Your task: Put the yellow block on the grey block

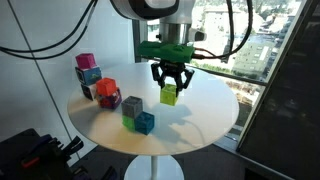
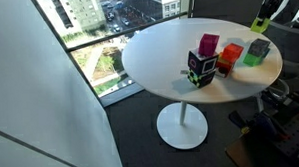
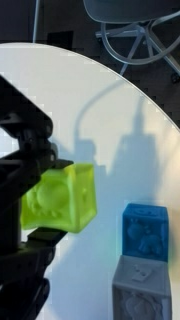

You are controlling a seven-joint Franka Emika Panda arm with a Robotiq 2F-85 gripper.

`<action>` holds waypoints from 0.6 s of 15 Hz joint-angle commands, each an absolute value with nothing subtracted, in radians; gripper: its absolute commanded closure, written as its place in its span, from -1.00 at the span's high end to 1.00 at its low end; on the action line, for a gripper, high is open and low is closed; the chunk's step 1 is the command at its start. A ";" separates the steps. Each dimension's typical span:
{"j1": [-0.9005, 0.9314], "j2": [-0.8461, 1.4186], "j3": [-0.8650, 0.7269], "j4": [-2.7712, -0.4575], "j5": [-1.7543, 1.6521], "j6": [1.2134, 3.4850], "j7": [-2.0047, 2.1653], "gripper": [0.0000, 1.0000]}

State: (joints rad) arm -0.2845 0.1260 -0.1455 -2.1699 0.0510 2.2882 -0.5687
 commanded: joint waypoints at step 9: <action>-0.187 -0.043 -0.145 -2.198 -0.031 2.076 -0.470 -0.43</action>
State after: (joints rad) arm -0.2113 0.0061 -0.1459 -2.1753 -0.0035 2.1222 -0.5040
